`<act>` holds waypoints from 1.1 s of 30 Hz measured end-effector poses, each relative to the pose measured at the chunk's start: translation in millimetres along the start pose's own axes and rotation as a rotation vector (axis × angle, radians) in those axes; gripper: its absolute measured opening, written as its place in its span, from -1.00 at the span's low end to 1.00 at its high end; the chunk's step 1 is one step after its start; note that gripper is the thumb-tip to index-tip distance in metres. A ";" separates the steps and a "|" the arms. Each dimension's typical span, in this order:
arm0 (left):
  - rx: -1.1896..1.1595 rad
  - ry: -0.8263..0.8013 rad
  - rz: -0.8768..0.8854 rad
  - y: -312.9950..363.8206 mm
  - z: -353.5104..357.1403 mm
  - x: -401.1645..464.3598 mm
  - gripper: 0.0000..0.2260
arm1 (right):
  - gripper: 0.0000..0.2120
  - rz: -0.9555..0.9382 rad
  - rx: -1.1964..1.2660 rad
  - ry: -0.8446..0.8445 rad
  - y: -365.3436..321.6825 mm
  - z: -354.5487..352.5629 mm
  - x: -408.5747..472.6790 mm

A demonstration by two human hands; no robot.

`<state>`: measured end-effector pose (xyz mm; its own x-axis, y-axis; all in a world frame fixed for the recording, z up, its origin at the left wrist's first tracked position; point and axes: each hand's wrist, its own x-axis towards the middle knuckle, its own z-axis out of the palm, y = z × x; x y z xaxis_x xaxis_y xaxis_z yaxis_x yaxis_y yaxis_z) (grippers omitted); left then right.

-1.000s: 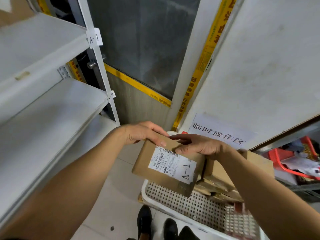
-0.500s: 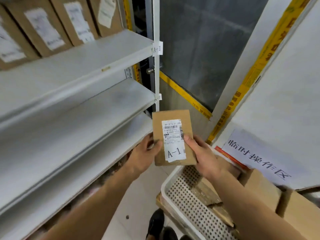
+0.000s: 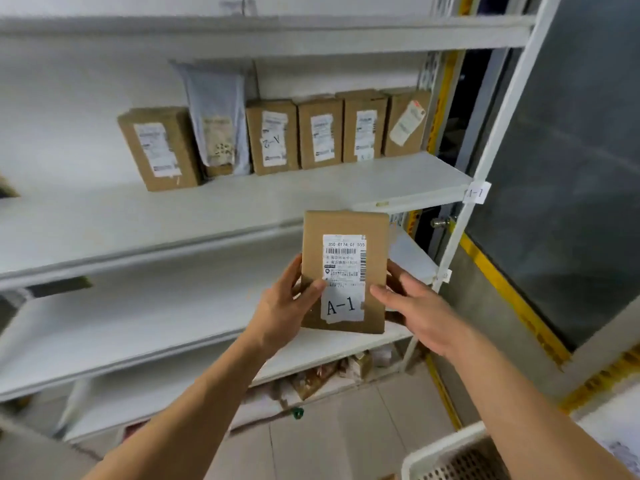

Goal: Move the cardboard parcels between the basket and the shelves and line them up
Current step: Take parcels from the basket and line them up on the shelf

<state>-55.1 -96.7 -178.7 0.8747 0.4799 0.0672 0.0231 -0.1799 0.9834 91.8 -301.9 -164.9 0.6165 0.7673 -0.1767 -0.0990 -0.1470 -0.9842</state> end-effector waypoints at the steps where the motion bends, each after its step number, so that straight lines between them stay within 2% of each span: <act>1: -0.007 0.023 0.026 4.7 -16.7 3.7 -0.56 | -0.35 -0.040 -0.025 0.001 -13.4 13.5 11.9; 8: 0.019 0.157 0.174 32.2 -148.1 33.8 -0.57 | -0.44 -0.285 -0.087 -0.008 -82.1 123.5 99.0; 14: 0.122 0.281 0.211 39.5 -243.2 49.1 -0.57 | -0.50 -0.385 -0.108 -0.042 -107.7 200.9 174.3; 17: 0.139 0.324 0.198 34.5 -283.9 54.8 -0.52 | -0.49 -0.389 -0.181 -0.127 -117.1 228.5 205.5; 23: 0.150 0.435 0.167 22.5 -345.4 69.7 -0.57 | -0.53 -0.396 -0.200 -0.260 -128.7 285.7 274.0; 29: 0.168 0.557 0.120 10.4 -393.1 84.2 -0.55 | -0.45 -0.416 -0.188 -0.343 -127.2 340.1 342.6; 33: 0.181 0.639 0.093 -2.9 -420.8 89.2 -0.56 | -0.57 -0.444 -0.210 -0.341 -123.9 375.1 374.6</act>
<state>-180.8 308.0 -104.6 0.4199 0.8595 0.2914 0.0916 -0.3596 0.9286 42.0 237.9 -114.6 0.2743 0.9356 0.2222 0.2885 0.1404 -0.9471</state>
